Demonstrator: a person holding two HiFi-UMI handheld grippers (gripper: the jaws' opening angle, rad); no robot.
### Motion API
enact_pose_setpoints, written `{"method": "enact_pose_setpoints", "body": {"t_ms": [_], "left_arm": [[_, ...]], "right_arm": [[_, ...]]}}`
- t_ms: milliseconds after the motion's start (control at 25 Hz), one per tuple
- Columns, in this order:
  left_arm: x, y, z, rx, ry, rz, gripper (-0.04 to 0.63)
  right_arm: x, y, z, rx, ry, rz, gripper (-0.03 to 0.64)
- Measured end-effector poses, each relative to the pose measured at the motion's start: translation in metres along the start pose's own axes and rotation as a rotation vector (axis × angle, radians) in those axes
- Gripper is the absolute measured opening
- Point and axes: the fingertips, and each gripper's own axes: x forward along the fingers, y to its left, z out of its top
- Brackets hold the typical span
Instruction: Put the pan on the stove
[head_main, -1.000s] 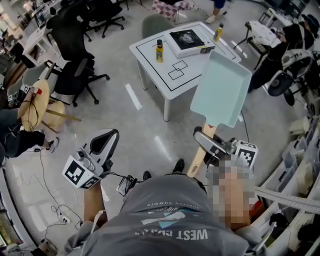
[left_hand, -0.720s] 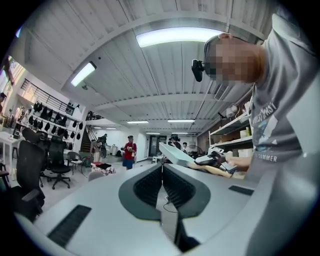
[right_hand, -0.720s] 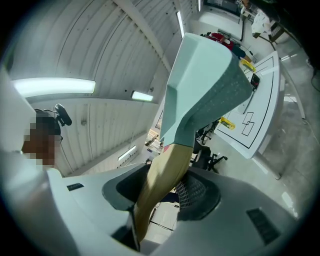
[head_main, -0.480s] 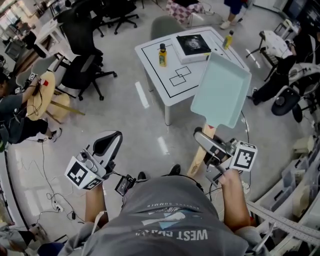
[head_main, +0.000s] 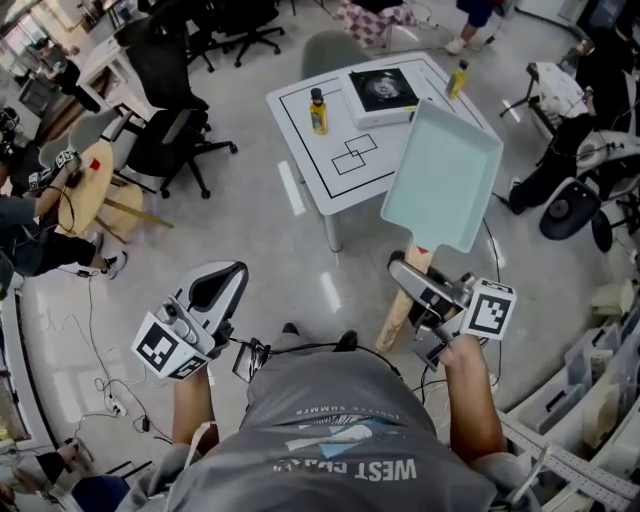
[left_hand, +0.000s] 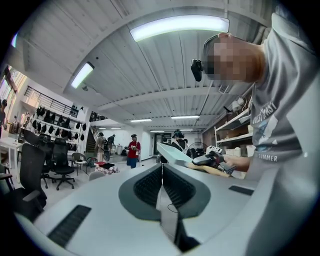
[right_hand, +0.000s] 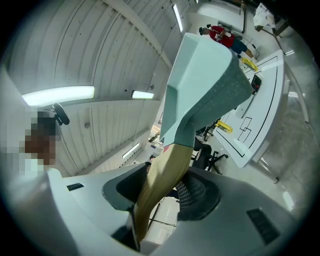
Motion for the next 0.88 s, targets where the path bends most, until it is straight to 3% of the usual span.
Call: {"method": "enact_pose_setpoints", "body": {"t_ms": [400, 880], "left_arm": [[0.051, 0.013, -0.003, -0.004, 0.003, -0.097, 0.002], [0.153, 0.067, 0.009, -0.007, -0.038, -0.271, 0.002]], "right_arm": [[-0.012, -0.018, 0.02, 0.0, -0.056, -0.055, 0.187], [-0.01, -0.055, 0.087, -0.001, -0.184, -0.161, 0.187]]}}
